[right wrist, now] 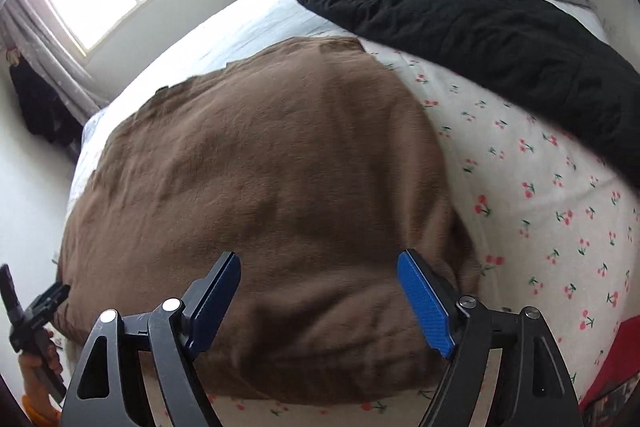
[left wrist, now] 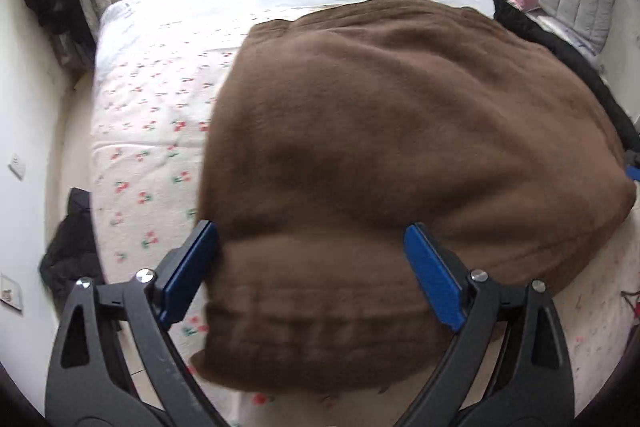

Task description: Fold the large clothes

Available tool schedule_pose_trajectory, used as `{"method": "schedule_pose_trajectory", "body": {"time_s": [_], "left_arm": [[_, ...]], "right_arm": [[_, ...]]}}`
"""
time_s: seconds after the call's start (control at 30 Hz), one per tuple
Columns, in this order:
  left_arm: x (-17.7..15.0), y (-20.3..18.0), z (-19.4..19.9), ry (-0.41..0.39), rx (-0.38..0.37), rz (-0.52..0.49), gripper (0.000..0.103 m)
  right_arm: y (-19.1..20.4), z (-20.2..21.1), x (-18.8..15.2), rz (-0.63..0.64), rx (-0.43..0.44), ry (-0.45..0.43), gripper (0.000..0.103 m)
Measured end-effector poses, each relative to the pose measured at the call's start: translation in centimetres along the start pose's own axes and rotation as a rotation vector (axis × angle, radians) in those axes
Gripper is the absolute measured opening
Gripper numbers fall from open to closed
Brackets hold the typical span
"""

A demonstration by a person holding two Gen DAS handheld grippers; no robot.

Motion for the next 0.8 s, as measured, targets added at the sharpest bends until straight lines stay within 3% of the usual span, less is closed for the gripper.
{"method": "schedule_pose_trajectory", "body": {"time_s": [0.03,0.1,0.23,0.3,0.47,0.67,0.8], "left_arm": [[0.0,0.5,0.6,0.006,0.027,0.015,0.094],[-0.1,0.6,2.1,0.028,0.010,0.086,0.094],[-0.7,-2.0,5.9,0.037,-0.099,0.202,0.095],[-1.6,-4.1,7.2,0.042,-0.132,0.213,0.102],[-4.4,-8.8,8.1,0.011,-0.097,0.118,0.102],[-8.5,-11.3,6.8,0.058,-0.073,0.087,0.102],[-9.8,-12.5,7.2,0.083,-0.091,0.073,0.102]], "right_arm": [[-0.5,1.0,0.0,-0.015,-0.025,-0.011,0.081],[-0.3,3.2,0.0,-0.014,-0.103,-0.030,0.083],[4.6,7.0,-0.9,0.078,-0.089,-0.091,0.085],[8.0,8.2,-2.1,0.162,-0.095,-0.112,0.088],[13.0,8.3,-6.2,0.313,-0.094,-0.107,0.091],[13.2,5.8,-9.6,0.320,-0.149,-0.003,0.092],[12.9,5.9,-9.8,0.294,-0.144,-0.014,0.092]]}}
Point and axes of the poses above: each gripper's, at about its wrist camera, not at the fingertips, and z roughly against the way its jaws point, y to its left, x to its top, the point moved 8 cm from there along -z, roughly the way its jaws point, and after that the axes turned 12 degrees about z, right-handed, at the moved point
